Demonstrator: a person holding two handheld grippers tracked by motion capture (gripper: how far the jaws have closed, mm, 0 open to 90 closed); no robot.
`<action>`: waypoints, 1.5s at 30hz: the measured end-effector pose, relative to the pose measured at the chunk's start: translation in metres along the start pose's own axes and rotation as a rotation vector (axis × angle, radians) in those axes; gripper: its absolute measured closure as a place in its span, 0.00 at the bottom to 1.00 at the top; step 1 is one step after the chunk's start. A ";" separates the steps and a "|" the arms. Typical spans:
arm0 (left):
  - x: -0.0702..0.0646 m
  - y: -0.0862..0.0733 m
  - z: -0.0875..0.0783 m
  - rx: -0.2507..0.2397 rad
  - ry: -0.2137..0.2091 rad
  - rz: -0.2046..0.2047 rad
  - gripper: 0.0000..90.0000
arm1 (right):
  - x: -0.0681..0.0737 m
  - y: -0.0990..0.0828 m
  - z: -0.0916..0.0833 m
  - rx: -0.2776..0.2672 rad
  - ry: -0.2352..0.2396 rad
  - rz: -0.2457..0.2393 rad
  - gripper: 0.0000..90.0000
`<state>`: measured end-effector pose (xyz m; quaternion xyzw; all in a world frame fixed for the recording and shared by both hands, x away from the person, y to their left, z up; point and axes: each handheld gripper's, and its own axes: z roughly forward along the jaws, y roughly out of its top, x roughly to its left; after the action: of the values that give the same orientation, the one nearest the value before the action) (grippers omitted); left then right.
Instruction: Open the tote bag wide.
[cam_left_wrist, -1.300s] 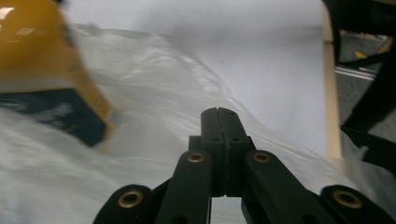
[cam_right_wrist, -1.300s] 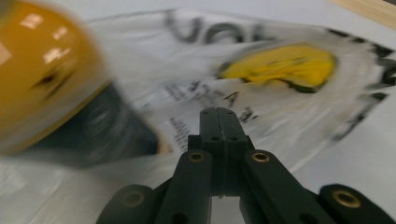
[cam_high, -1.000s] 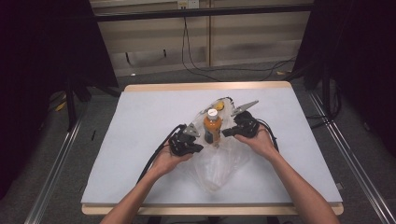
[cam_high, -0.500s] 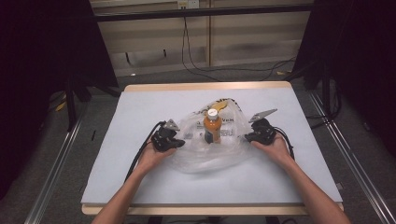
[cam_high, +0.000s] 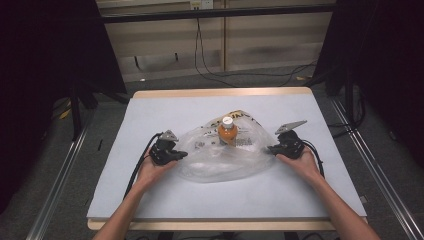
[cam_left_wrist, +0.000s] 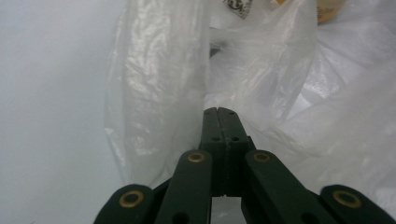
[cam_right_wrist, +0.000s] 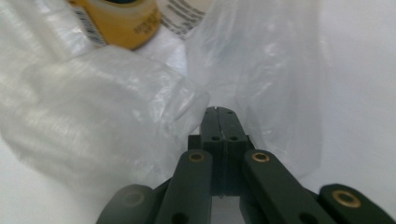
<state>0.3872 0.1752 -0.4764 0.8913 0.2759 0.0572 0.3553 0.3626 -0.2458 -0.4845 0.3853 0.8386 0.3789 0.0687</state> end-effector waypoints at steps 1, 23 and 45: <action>-0.002 0.000 0.001 -0.002 -0.013 0.000 1.00 | 0.005 0.002 0.003 0.002 -0.006 -0.016 1.00; -0.018 0.000 -0.041 -0.363 -0.021 -0.040 0.60 | 0.028 0.005 -0.049 -0.381 -0.011 0.057 0.55; -0.039 -0.044 -0.091 -0.456 0.071 -0.059 0.04 | 0.060 -0.047 -0.097 -0.513 -0.156 0.072 0.03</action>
<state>0.3075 0.2348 -0.4347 0.7770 0.2941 0.1391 0.5390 0.2535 -0.2799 -0.4374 0.4127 0.6933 0.5503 0.2150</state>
